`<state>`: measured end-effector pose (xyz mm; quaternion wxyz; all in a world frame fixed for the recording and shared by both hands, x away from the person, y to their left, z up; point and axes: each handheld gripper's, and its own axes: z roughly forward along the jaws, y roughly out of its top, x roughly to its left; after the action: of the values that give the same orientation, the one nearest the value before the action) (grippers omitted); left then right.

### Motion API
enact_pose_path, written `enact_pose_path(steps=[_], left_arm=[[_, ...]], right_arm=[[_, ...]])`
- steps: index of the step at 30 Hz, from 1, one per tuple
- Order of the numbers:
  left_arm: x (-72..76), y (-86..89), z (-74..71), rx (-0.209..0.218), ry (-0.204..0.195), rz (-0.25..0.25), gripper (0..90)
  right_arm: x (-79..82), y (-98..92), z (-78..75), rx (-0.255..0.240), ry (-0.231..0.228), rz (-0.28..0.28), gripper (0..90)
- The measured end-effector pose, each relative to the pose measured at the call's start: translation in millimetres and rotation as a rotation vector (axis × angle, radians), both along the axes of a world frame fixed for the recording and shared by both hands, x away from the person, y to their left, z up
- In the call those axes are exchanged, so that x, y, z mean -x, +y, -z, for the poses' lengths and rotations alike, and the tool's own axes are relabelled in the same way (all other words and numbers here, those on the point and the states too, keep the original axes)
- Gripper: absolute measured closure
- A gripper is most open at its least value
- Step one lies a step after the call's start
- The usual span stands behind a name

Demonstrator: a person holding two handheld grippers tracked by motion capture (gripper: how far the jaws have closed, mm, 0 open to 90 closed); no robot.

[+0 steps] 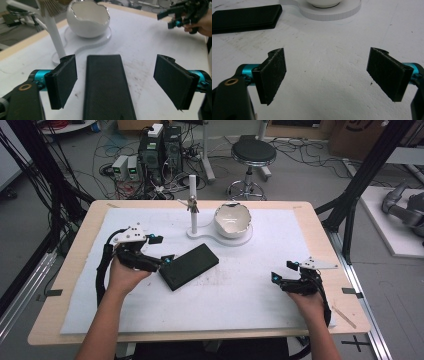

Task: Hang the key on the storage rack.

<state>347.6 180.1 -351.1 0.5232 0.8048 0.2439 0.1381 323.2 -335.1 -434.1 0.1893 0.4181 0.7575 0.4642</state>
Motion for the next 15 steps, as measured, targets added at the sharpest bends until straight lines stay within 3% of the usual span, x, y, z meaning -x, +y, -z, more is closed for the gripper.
enact_pose_path(steps=[4, 10, 12, 15], left_arm=[[4.4, 0.3, 15.5, -0.029, 0.030, 0.002, 14.8], [7.2, 4.3, 26.7, -0.014, 0.052, 0.000, 11.7], [11.6, 10.7, 32.1, 0.011, 0.043, -0.012, 11.7], [9.4, 18.2, 35.8, 0.030, 0.061, -0.031, 11.8]], right_arm=[[-0.6, -1.0, 0.4, 0.004, -0.002, -0.001, 16.2], [-1.7, -3.8, 1.4, 0.000, 0.001, 0.006, 16.2], [-2.0, -4.4, 1.5, -0.002, 0.004, 0.009, 16.2], [-2.2, -5.2, 1.3, -0.008, 0.004, 0.012, 16.2]])
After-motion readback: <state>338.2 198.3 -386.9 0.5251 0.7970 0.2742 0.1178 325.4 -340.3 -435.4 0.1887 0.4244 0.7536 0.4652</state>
